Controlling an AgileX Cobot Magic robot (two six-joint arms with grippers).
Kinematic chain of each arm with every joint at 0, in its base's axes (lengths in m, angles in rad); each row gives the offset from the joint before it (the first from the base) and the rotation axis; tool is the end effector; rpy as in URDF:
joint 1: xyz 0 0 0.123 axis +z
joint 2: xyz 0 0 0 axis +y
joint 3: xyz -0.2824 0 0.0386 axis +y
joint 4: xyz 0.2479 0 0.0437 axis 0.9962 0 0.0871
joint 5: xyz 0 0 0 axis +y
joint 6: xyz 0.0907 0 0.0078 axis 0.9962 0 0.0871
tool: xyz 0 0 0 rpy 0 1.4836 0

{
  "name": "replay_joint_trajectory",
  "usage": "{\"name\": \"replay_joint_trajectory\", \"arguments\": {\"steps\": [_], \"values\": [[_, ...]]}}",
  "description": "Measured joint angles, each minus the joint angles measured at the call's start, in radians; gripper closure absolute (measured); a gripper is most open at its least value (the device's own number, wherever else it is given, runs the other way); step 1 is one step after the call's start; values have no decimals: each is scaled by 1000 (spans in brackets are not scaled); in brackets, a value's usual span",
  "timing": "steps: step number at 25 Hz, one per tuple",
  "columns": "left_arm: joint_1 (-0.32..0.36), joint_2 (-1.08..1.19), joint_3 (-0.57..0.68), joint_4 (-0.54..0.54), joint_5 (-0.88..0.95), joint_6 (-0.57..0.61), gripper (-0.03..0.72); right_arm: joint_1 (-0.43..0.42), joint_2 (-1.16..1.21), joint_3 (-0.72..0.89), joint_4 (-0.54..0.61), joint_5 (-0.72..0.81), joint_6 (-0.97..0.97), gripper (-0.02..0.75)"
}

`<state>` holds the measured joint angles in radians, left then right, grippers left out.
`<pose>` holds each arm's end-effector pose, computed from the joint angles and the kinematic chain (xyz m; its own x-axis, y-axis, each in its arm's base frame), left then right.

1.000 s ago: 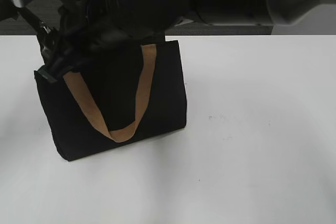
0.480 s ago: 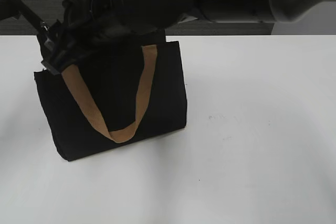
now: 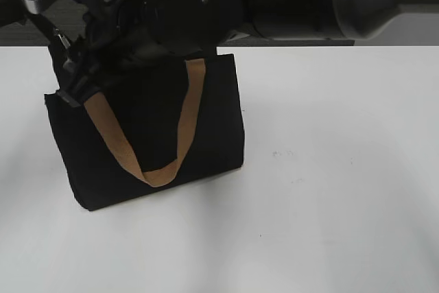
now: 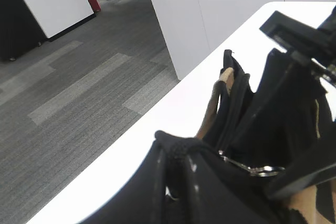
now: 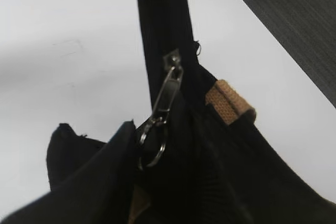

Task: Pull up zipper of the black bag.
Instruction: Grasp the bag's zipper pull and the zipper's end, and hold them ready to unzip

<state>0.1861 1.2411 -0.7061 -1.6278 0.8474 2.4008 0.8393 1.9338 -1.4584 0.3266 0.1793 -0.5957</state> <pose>0.2451 -0.0233 0.2914 0.1083 0.4775 -0.8719 0.6605 0.6210 0.4221 0.2992 0.3412 0.2504 -0.1308 -0.5501 -0.8248 -0.8422 0.5006 -0.2003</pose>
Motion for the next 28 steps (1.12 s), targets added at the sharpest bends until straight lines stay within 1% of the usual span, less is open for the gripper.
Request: {"name": "replay_joint_trajectory", "arguments": {"steps": [6,8,10,17,20,23,26,28], "values": [[0,0,0,0,0,0,659,0,0,0,0,0,0,596],[0,0,0,0,0,0,659,0,0,0,0,1,0,688],[0,0,0,0,0,0,659,0,0,0,0,4,0,738],[0,0,0,3,1,-1,659,0,-11,0,0,21,0,738],[0,0,0,38,2,-39,659,0,-15,0,-3,39,-8,738],[0,-7,-1,159,1,-129,659,0,-15,0,-4,66,-35,738],[0,-29,-1,325,2,-259,659,0,-15,0,-6,79,-69,738],[0,-40,-1,391,-3,-320,659,0,-15,0,-7,84,-78,738]]}}
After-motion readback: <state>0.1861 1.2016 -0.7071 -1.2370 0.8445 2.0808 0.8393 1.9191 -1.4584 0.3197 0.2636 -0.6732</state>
